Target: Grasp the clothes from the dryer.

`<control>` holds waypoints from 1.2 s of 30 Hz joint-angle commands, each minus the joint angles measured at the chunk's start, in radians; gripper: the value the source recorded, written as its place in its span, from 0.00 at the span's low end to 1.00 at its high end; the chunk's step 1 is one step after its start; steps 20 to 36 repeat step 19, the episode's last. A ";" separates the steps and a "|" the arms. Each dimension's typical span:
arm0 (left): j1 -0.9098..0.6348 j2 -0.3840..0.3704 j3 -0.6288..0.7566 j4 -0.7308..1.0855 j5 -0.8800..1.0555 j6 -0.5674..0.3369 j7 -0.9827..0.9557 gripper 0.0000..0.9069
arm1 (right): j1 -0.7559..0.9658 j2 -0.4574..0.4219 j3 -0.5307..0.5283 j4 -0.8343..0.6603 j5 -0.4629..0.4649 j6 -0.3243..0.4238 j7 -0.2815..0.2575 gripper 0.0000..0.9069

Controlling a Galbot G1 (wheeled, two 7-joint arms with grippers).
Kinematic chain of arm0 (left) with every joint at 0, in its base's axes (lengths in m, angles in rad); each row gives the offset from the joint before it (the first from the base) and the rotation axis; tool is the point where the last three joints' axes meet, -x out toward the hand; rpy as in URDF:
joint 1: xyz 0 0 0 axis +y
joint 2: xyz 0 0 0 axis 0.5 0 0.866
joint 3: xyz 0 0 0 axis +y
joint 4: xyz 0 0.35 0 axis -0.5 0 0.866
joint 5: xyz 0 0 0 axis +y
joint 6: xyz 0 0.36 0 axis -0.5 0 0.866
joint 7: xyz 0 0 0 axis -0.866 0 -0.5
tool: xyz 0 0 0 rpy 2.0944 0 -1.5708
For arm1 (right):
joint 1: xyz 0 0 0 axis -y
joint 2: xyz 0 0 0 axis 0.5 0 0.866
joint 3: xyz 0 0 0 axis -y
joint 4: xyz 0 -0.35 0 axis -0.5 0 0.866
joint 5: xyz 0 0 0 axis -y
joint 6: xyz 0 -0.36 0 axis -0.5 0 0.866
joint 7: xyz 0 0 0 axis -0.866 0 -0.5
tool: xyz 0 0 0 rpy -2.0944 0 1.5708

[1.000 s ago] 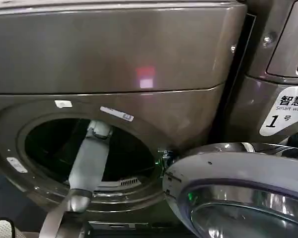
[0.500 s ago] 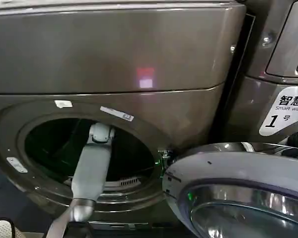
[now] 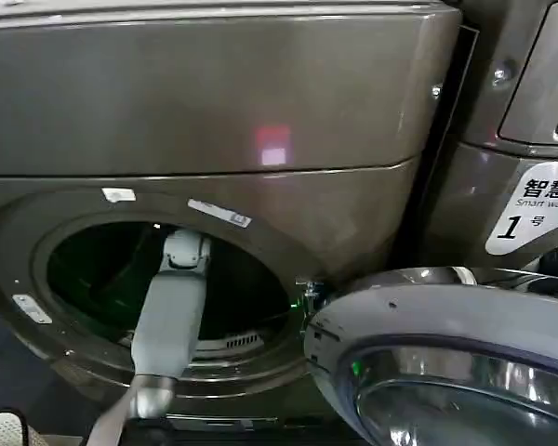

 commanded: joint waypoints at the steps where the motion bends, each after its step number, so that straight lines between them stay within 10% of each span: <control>1: -0.002 0.003 -0.004 0.012 -0.034 0.007 -0.034 0.00 | -0.004 -0.007 0.034 0.007 0.033 -0.052 0.026 1.00; 36: -0.011 0.015 -0.003 0.032 -0.020 -0.002 -0.018 0.00 | -0.014 -0.005 0.063 0.002 -0.015 -0.085 0.042 1.00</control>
